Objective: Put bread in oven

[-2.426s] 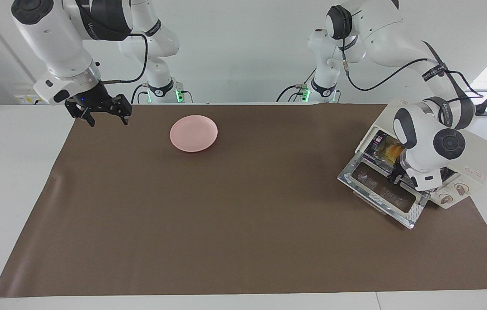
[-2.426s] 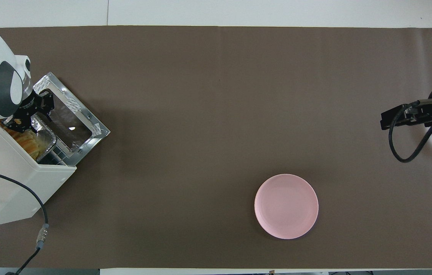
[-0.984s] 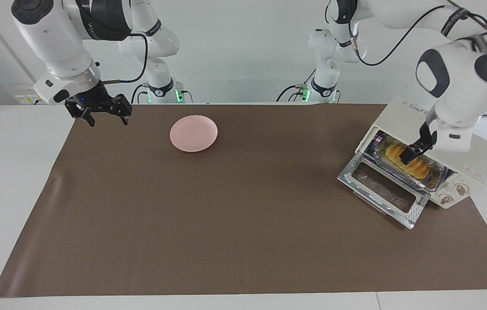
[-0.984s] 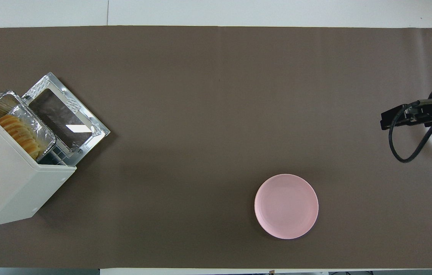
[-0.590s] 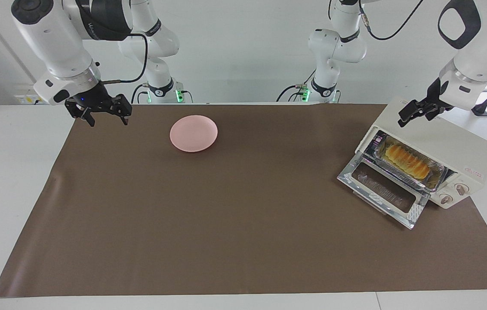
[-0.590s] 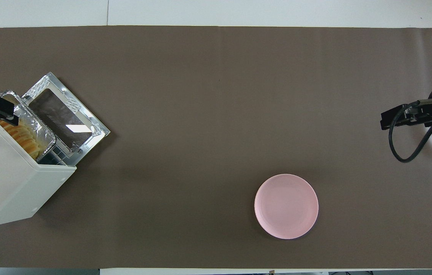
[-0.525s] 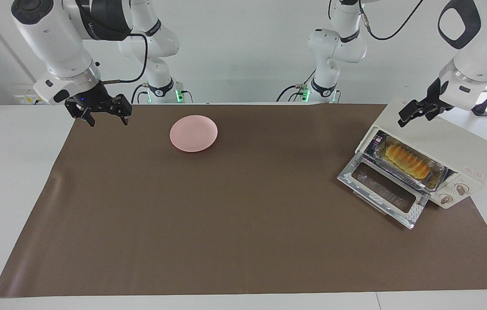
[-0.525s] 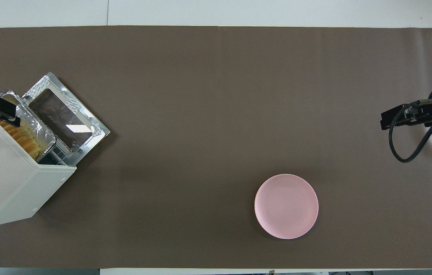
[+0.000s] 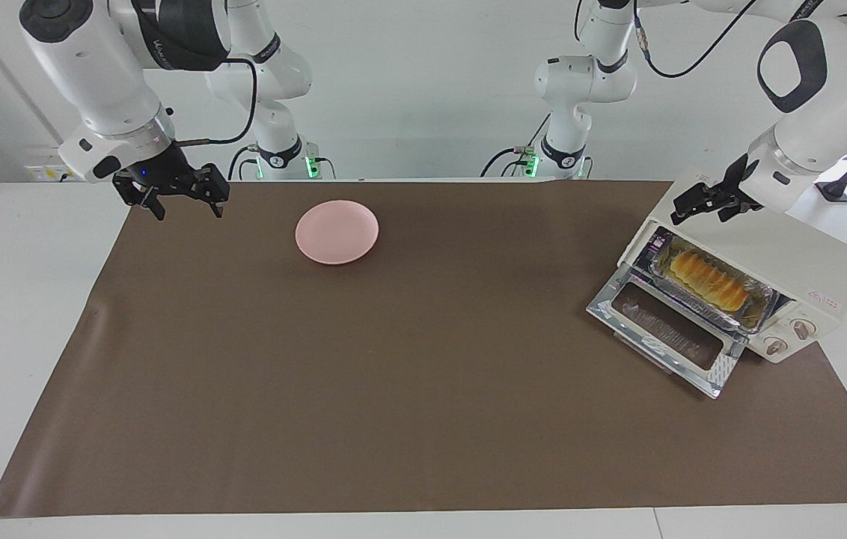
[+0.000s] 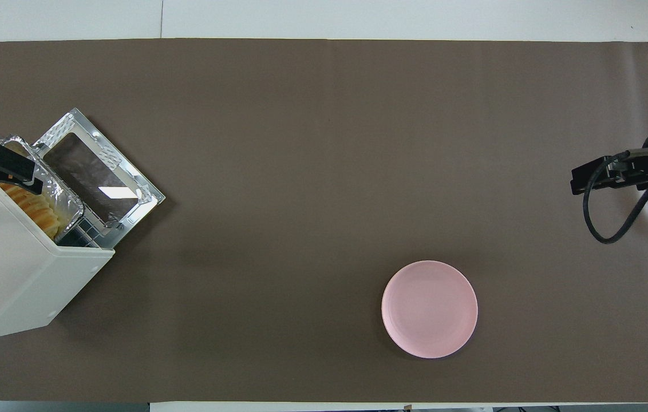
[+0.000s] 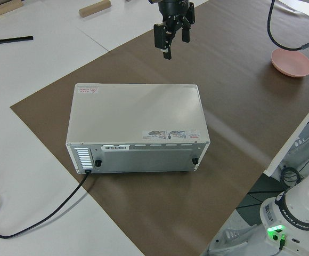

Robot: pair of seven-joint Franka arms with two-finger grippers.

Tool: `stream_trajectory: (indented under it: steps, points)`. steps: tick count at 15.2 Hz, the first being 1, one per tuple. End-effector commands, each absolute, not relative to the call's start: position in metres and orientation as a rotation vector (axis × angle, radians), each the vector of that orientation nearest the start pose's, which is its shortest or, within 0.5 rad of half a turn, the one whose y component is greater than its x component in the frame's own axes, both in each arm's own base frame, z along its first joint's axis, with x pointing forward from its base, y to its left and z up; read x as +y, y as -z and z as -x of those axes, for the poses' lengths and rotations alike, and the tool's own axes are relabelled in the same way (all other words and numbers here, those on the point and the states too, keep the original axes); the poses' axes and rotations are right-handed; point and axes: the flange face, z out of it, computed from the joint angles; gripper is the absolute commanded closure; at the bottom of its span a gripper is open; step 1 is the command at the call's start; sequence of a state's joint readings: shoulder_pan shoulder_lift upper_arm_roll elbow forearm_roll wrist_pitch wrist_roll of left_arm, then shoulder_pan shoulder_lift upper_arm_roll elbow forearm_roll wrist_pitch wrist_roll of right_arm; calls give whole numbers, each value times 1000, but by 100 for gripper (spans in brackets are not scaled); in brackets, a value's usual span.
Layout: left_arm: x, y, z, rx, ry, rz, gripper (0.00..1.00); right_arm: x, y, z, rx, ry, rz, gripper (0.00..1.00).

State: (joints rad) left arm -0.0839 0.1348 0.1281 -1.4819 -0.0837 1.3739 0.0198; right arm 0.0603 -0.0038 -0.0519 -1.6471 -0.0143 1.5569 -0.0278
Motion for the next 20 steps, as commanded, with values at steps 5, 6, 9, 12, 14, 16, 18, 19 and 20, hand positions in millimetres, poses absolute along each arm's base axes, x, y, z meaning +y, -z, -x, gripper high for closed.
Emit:
stream_trajectory:
  steps: [5, 6, 9, 12, 14, 16, 18, 19, 20]
  points:
    - [4, -583, -538, -15, -360, 3143, 0, 2, -593, -543, -39, -145, 3155, 0]
    - [3, -581, -537, -15, -368, 3142, 0, 2, -592, -542, -39, -148, 3155, 0]
    - [6, -583, -542, -16, -307, 3149, 0, 3, -592, -542, -44, -148, 3155, 0]
    - [-1, -584, -544, 3, -291, 3149, 0, 3, -592, -542, -44, -148, 3155, 0]
    - [-2, -583, -543, 8, -300, 3148, 0, 3, -592, -542, -44, -148, 3155, 0]
    - [-2, -583, -543, -2, -291, 3149, 0, 3, -593, -543, -42, -145, 3155, 0]
    - [-4, -582, -547, 5, -259, 3151, 0, 2, -592, -542, -42, -148, 3155, 0]
    - [-9, -582, -546, 24, -257, 3151, 0, 3, -592, -542, -42, -148, 3155, 0]
    - [-13, -579, -544, 43, -271, 3150, 0, 3, -592, -542, -44, -148, 3155, 0]
